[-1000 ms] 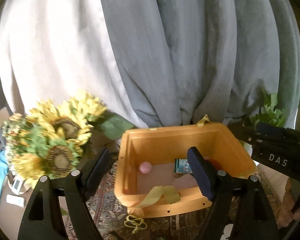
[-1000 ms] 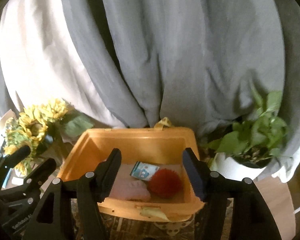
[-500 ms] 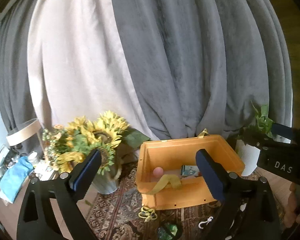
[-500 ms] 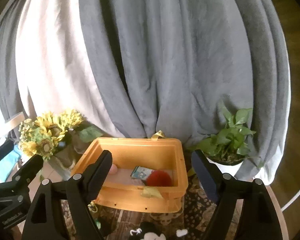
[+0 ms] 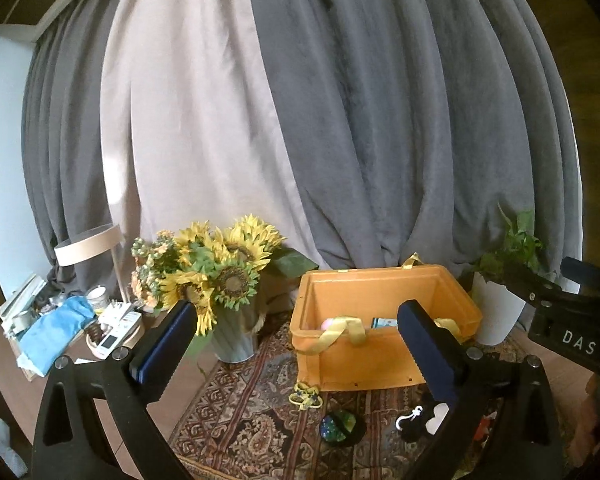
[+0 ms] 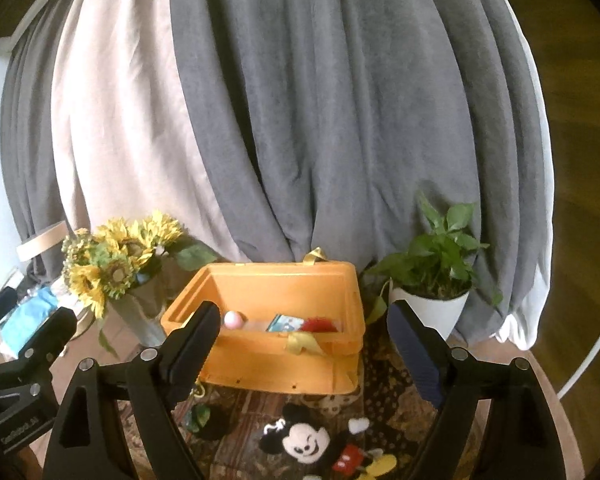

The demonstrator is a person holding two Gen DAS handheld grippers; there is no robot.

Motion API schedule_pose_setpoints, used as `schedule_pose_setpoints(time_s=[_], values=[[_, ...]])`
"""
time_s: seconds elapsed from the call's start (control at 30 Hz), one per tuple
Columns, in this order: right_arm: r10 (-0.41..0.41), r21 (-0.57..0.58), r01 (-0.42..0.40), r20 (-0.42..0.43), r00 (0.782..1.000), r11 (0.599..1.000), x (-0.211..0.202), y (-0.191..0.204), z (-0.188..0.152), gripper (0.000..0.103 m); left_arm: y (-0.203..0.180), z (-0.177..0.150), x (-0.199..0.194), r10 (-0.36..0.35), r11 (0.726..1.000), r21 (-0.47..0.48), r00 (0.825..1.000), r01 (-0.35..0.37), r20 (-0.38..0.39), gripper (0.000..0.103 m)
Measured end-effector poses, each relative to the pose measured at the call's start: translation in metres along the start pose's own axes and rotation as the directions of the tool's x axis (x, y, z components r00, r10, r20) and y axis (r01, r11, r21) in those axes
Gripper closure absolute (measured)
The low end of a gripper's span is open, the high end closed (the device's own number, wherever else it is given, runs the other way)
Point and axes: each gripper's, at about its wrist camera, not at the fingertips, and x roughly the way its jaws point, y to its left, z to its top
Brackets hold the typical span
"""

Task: Organize soft objects
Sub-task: 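Move both tools back toward the remaining toys on the rug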

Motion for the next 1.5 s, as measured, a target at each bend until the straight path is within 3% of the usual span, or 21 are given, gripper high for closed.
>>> schedule_pose_setpoints(time_s=[0.27, 0.53, 0.93, 1.1, 1.5], values=[[-0.033, 0.06, 0.034, -0.013, 0.999, 0.998, -0.02, 0.006, -0.022, 0.017, 0.008, -0.014, -0.015, -0.032, 0.999, 0.013, 0.999, 0.032, 0.017, 0.001], [-0.151, 0.122, 0.151, -0.007, 0.989, 0.981, -0.04, 0.022, -0.048, 0.017, 0.025, -0.032, -0.015, -0.145, 0.988, 0.052, 0.989, 0.145, -0.002, 0.001], [-0.294, 0.169, 0.3, -0.064, 0.954, 0.939, -0.05, 0.046, -0.099, 0.017, 0.039, -0.061, 0.002, -0.276, 0.951, 0.132, 0.96, 0.28, -0.048, 0.001], [-0.341, 0.188, 0.355, -0.103, 0.934, 0.916, -0.049, 0.05, -0.119, 0.017, 0.039, -0.077, 0.015, -0.329, 0.929, 0.146, 0.94, 0.34, -0.095, 0.001], [-0.406, 0.154, 0.444, -0.229, 0.885, 0.882, -0.02, 0.054, -0.165, 0.017, 0.027, -0.117, 0.049, -0.379, 0.889, 0.178, 0.897, 0.421, -0.228, 0.001]])
